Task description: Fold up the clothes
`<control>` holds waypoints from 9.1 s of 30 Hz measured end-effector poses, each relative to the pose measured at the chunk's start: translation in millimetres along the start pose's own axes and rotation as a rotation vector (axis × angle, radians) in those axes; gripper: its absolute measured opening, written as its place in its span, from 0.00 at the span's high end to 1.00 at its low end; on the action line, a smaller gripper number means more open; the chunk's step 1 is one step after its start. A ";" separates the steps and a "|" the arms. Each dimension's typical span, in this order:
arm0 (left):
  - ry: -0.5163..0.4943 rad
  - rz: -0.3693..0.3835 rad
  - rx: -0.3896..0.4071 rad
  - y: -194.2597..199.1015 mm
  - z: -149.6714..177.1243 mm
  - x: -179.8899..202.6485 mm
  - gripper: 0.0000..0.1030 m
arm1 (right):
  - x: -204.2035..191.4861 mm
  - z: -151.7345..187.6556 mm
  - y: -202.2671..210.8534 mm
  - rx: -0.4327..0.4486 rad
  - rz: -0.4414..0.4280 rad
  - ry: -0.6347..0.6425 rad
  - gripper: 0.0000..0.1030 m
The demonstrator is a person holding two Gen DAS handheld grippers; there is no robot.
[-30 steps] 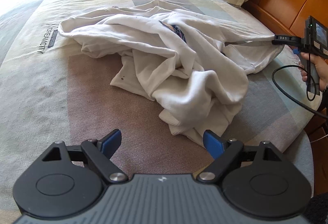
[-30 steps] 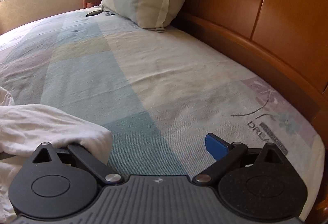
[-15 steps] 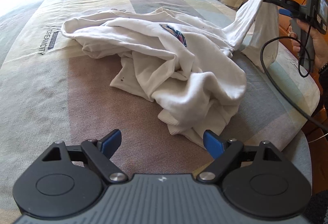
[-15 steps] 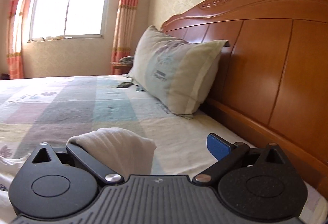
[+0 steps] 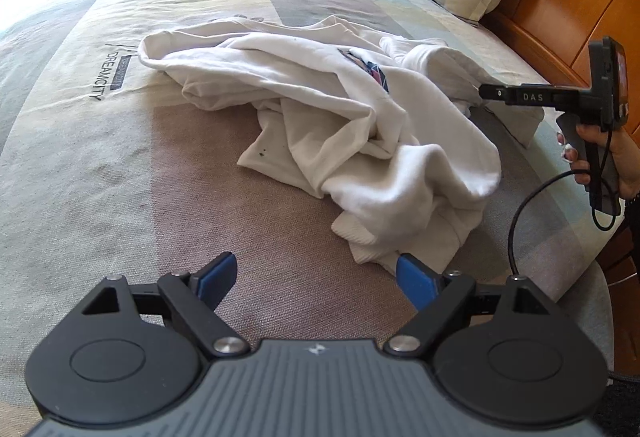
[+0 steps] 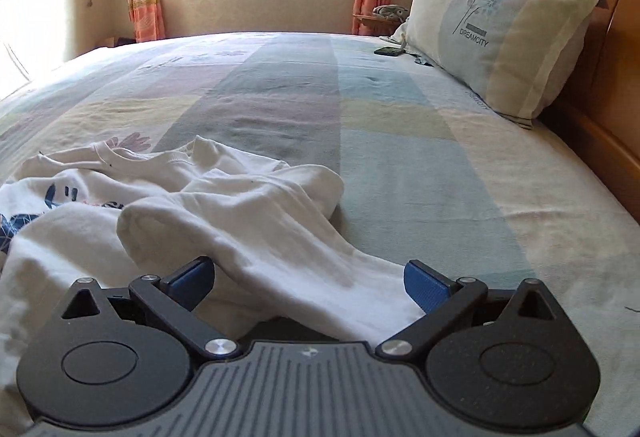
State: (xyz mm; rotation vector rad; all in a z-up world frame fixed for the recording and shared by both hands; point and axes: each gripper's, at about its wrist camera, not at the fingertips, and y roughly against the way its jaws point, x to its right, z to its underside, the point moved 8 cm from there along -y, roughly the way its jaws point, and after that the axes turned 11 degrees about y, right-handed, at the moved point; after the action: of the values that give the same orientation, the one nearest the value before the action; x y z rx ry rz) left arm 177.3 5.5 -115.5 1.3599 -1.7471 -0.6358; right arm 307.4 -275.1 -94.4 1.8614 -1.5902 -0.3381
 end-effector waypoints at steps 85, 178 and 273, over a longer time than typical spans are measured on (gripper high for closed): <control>-0.076 -0.242 0.250 -29.5 -79.4 -20.9 0.15 | -83.7 63.7 45.6 -0.221 -0.096 -0.142 0.00; 0.287 -0.674 0.244 36.7 -168.4 -340.9 0.17 | -132.1 37.8 95.3 -0.150 -0.160 -0.192 0.00; 1.204 0.081 0.510 29.4 -55.7 -390.0 0.95 | -167.1 29.5 97.3 -0.153 -0.179 -0.140 0.00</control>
State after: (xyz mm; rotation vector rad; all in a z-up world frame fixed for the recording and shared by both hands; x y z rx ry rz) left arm 241.9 390.5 -176.0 1.4865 -0.9339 0.6549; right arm 176.2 -130.0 -91.7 1.8997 -1.4453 -0.6638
